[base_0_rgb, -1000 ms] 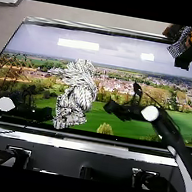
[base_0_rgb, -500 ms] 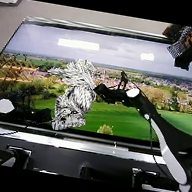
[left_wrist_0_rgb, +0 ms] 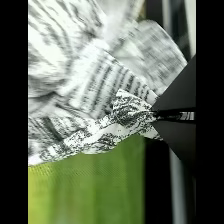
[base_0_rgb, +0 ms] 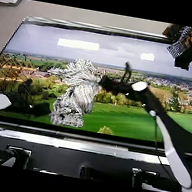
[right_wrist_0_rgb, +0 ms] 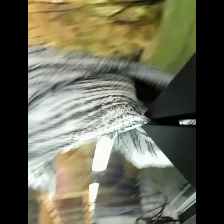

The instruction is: Fold the clothes and pants, and hang the long-sleeved shirts on hangers.

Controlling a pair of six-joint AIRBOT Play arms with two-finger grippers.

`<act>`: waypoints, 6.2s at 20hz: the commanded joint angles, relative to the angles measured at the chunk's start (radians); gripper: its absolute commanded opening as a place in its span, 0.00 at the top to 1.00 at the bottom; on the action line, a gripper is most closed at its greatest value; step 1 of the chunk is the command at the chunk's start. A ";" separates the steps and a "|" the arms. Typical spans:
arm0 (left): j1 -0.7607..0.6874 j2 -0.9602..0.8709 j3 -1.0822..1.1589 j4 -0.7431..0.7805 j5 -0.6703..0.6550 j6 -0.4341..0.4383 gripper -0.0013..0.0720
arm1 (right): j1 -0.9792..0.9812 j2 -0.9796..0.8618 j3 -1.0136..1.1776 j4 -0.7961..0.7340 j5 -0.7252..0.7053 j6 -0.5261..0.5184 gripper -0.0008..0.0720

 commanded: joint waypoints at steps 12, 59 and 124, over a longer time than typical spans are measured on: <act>0.163 0.127 0.891 0.106 0.053 0.006 0.96 | -0.241 0.692 0.588 -0.514 0.215 0.183 0.95; 0.522 -0.188 0.164 0.016 -0.158 0.217 0.13 | -0.550 0.254 -0.312 -0.549 0.772 0.063 0.08; 0.194 0.085 1.153 -0.100 -0.039 0.150 0.96 | -0.547 0.727 0.816 -0.567 0.410 0.311 0.95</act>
